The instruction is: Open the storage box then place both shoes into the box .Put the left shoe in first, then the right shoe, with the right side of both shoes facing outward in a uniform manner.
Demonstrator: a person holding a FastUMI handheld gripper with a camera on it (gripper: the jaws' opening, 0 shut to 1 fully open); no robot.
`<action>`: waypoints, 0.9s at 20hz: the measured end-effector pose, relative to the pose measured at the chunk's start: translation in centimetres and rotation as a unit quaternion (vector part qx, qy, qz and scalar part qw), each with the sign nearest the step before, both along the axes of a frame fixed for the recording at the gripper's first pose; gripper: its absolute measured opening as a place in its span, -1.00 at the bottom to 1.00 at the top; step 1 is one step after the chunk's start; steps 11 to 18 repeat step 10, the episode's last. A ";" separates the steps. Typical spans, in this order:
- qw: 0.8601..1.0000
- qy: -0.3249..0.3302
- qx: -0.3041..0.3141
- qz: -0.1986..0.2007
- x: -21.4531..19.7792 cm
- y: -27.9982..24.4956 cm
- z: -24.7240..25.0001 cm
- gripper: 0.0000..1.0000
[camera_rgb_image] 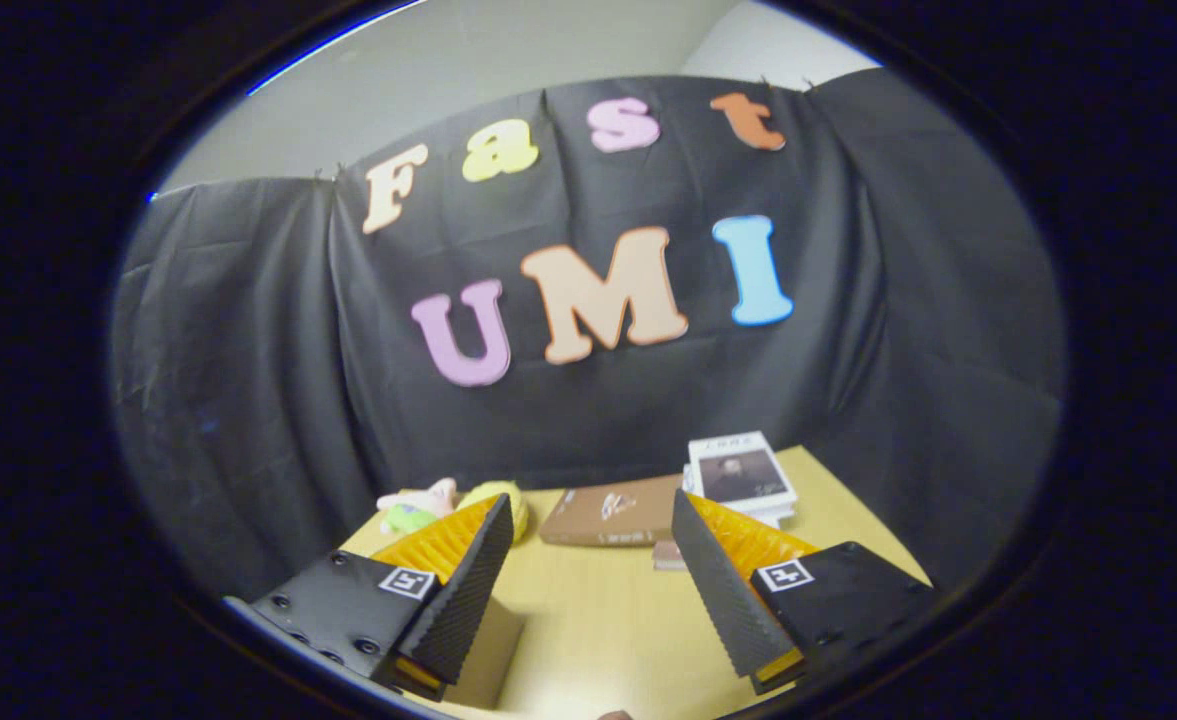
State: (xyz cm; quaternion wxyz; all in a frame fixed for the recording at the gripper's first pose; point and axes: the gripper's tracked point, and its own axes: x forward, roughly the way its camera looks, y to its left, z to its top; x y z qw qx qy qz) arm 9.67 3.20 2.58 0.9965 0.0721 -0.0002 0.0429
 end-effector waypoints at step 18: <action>0.992 -0.101 -0.005 -0.076 -3.8 -9.9 4.1 1.00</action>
